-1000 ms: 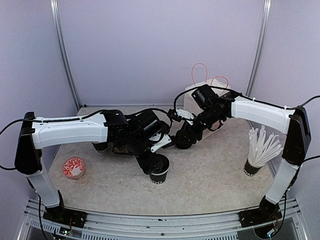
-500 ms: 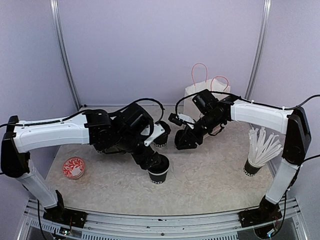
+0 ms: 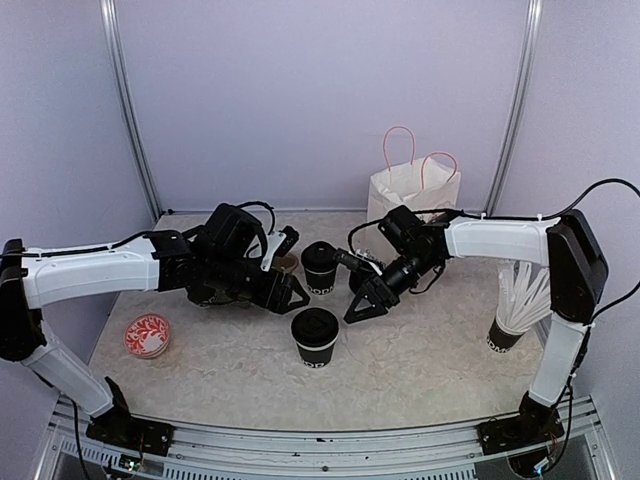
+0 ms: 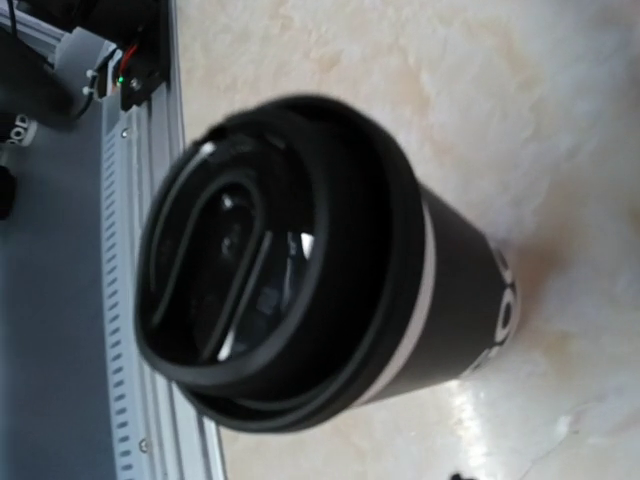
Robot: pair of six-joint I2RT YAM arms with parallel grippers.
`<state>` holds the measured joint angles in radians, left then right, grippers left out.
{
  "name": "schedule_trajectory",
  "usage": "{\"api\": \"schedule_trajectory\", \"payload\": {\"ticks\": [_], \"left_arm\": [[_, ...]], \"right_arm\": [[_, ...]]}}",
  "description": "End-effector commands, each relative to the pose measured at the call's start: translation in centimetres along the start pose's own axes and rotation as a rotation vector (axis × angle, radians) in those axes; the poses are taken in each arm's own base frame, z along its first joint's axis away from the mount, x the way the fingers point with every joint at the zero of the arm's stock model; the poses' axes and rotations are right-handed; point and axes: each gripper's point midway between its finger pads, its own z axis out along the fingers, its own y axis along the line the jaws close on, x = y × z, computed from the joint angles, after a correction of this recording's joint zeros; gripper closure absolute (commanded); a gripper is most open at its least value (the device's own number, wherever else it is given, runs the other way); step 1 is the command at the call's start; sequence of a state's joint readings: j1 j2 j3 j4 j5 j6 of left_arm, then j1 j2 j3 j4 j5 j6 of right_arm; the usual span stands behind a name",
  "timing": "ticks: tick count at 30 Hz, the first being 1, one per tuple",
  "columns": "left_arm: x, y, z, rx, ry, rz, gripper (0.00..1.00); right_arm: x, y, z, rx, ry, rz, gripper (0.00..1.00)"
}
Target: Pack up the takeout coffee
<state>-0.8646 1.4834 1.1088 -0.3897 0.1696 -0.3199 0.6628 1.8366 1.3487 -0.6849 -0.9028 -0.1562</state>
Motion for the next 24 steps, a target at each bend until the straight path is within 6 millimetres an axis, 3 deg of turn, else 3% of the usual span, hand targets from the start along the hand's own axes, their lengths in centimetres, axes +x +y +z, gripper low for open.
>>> {"api": "schedule_trajectory", "payload": {"ticks": [1, 10, 24], "left_arm": [[-0.4, -1.0, 1.2, 0.091, -0.025, -0.058, 0.32], [1.9, -0.1, 3.6, 0.085, 0.054, -0.087, 0.47], [5.6, 0.4, 4.6, 0.105, 0.132, -0.131, 0.64]], "right_arm": [[0.4, 1.0, 0.8, -0.07, 0.002, 0.033, 0.47], [1.2, 1.3, 2.5, -0.137, 0.041, 0.063, 0.56], [1.3, 1.4, 4.0, -0.186, 0.082, 0.093, 0.63]]}}
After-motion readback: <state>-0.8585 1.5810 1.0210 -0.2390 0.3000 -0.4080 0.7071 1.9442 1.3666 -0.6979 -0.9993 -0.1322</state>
